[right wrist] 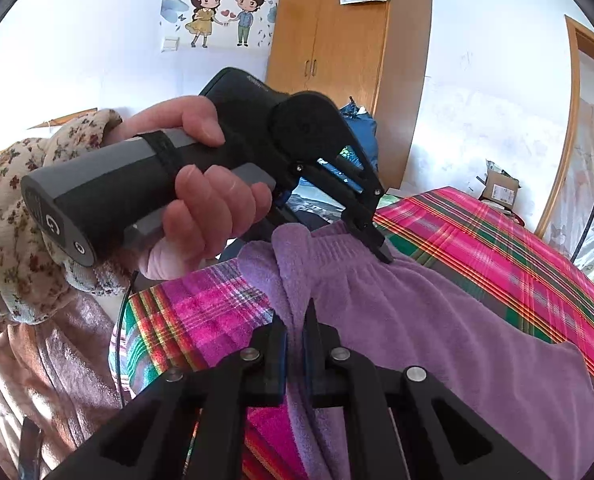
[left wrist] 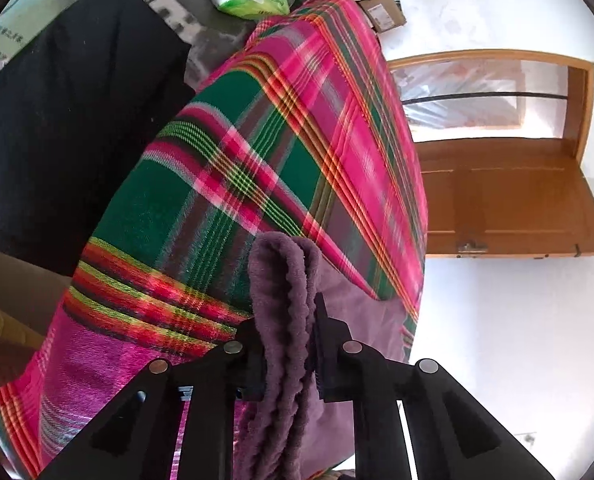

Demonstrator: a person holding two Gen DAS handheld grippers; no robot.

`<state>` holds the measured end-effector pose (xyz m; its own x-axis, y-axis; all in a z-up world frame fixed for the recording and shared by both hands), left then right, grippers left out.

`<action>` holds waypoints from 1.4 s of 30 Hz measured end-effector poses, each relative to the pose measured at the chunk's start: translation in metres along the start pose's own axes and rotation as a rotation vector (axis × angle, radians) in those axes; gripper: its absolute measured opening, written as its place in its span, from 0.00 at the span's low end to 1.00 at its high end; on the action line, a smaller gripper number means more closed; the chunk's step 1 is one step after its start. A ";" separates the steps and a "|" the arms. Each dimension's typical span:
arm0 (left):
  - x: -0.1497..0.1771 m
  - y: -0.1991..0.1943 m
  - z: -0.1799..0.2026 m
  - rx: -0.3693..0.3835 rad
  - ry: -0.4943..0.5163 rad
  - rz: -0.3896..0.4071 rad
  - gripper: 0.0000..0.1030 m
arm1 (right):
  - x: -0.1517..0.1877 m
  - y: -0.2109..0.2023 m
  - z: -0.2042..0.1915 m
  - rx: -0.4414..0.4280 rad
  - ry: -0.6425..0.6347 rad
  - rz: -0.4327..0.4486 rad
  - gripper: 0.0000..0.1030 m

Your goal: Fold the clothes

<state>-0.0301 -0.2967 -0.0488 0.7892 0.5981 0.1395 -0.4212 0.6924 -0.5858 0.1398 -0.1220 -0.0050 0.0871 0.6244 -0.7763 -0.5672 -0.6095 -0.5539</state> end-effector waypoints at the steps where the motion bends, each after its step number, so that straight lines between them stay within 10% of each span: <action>1: -0.001 0.000 -0.001 -0.012 0.007 0.007 0.15 | -0.001 0.000 -0.002 -0.005 -0.006 -0.002 0.05; 13: 0.000 0.007 0.000 -0.027 0.007 0.021 0.15 | 0.000 0.026 -0.003 -0.039 -0.022 -0.079 0.06; 42: 0.059 -0.003 0.098 -0.048 0.167 0.084 0.15 | -0.002 -0.068 0.049 -0.006 0.162 0.101 0.05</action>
<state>-0.0261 -0.2244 0.0396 0.8174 0.5745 -0.0436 -0.4696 0.6205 -0.6281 0.1381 -0.0585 0.0490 0.1608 0.4737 -0.8659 -0.5749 -0.6681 -0.4723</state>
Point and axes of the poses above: each gripper's, at about its wrist camera, not at the fingertips, and y roughly the way its jaws point, z to its right, x to its underside, the point moved 2 cm from there along y, roughly the way its jaws point, and after that the axes turned 12 degrees about -y, right-handed, at the moved point
